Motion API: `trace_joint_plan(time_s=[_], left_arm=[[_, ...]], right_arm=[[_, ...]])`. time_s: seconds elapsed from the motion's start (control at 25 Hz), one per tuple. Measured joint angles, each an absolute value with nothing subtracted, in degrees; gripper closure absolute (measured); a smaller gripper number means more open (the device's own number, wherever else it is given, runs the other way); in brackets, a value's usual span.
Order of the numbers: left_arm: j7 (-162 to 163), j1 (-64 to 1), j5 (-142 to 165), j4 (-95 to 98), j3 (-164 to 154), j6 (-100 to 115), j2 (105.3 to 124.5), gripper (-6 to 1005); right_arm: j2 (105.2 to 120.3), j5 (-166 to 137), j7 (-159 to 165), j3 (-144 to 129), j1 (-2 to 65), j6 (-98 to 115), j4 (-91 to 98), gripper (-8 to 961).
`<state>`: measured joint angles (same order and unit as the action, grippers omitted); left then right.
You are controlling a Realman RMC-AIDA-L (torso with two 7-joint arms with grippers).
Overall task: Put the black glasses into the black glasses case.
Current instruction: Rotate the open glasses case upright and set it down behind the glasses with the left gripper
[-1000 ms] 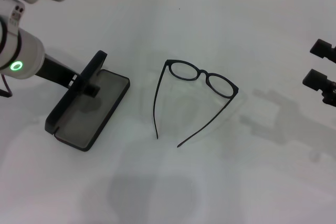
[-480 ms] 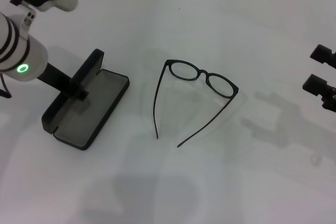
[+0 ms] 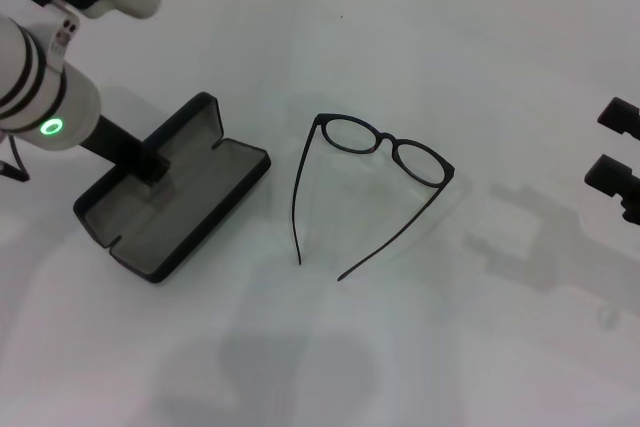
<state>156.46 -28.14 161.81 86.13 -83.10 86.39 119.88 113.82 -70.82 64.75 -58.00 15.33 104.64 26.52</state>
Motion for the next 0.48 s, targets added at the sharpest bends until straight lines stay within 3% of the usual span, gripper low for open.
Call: trace_joint_plan(time_s=[0.04,0.48], left_arm=[[156.4,-28.0,161.8,87.0,-83.1,86.4,119.88,804],[147.3,-28.9,162.2,91.8,-89.4,73.2,119.71,804]], right_arm=[[113.86,-70.7,64.7,-58.0,15.2,104.9,26.5,109],[113.9,-70.4,64.2,-57.9,14.9,106.3,26.0,109]])
